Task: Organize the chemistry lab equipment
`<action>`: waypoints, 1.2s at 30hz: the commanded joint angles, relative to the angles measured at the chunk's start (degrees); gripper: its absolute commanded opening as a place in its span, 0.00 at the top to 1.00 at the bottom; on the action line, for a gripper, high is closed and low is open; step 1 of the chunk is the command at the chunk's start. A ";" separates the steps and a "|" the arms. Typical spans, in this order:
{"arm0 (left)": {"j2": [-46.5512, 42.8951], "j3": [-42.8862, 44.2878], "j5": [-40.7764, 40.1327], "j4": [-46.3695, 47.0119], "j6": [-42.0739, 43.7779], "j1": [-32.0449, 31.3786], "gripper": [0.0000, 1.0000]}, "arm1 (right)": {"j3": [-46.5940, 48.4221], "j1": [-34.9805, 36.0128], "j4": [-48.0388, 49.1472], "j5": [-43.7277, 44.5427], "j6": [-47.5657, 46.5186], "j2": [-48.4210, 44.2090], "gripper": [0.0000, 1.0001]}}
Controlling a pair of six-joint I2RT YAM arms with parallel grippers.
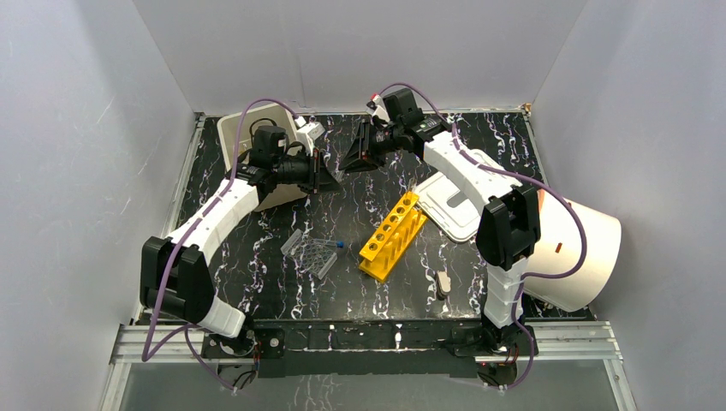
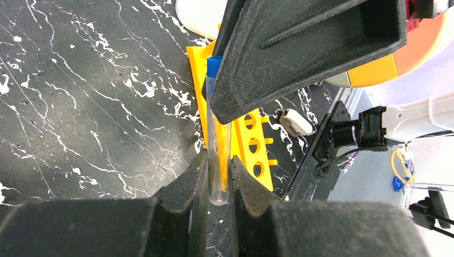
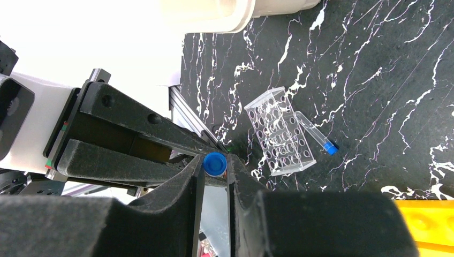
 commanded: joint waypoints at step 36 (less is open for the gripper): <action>-5.06 17.38 -52.32 -25.66 -22.84 25.43 0.12 | -15.69 32.33 28.23 53.09 -35.99 -8.56 0.76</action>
